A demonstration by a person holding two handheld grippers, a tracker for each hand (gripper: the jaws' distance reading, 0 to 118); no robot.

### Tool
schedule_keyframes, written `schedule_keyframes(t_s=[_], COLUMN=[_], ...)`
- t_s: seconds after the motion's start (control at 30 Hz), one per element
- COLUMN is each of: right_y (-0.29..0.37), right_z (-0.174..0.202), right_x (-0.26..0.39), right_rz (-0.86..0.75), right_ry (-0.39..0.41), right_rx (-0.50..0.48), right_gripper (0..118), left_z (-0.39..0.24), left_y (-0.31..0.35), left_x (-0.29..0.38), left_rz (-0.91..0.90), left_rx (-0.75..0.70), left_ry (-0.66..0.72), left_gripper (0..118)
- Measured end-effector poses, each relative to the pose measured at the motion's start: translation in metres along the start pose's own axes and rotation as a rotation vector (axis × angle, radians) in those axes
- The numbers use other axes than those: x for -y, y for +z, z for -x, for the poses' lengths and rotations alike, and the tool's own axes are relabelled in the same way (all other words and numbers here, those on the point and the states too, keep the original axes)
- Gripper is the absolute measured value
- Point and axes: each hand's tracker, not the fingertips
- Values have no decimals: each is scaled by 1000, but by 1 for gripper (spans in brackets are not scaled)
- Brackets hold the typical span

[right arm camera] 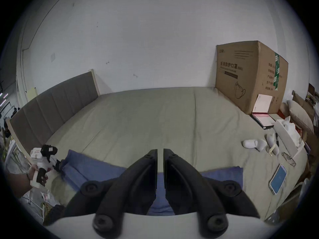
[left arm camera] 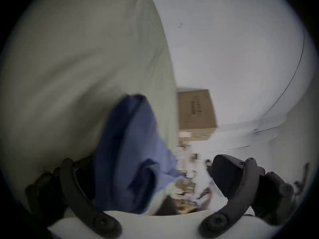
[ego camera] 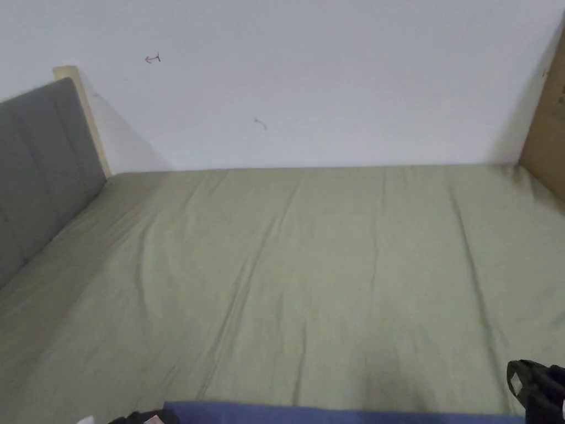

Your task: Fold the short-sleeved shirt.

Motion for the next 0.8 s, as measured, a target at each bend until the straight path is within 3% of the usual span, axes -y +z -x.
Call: schedule_keyframes(t_s=[0.07, 0.1, 0.13, 0.17, 0.2, 0.23, 0.27, 0.3, 0.43, 0.57, 0.73, 0.8], right_y=[-3, -4, -5, -6, -8, -8, -9, -10, -10, -3, 5, 8], right_z=[3, 4, 4, 5, 6, 6, 6, 6, 5, 1, -4, -7], right_x=[-3, -5, -6, -7, -8, -8, -8, -7, -4, -3, -1, 0], right_rz=[3, 4, 3, 4, 6, 9, 15, 21, 35, 38, 31, 29], right_ry=[7, 7, 8, 11, 13, 12, 8, 5, -4, -13, -26, -32], right_rx=[-9, -15, -21, -25, -28, -32, -36, -38, -42, -47, -57, -61], right_gripper=[8, 8, 8, 8, 8, 8, 8, 8, 8, 8, 8, 8], left_z=[6, 8, 9, 12, 19, 28, 30, 18, -8, -63, -137, -159], left_y=[-19, -25, -27, -30, -33, -35, -29, -29, -32, -14, -1, -7], left_x=[1, 1, 1, -1, -1, 0, 5, 8, 20, 37, 78, 98], left_rz=[83, 78, 74, 68, 58, 60, 49, 10, -21, -54, -178, -191], left_rx=[62, 44, 32, -44, -190, -341, -145, -118, -302, -516, -995, -1041], left_ry=[63, 31, 4, -36, -55, -85, -49, -94, -214, -432, -874, -997], left_gripper=[115, 105, 80, 23, 5, 5, 5, 5, 5, 5, 5, 5])
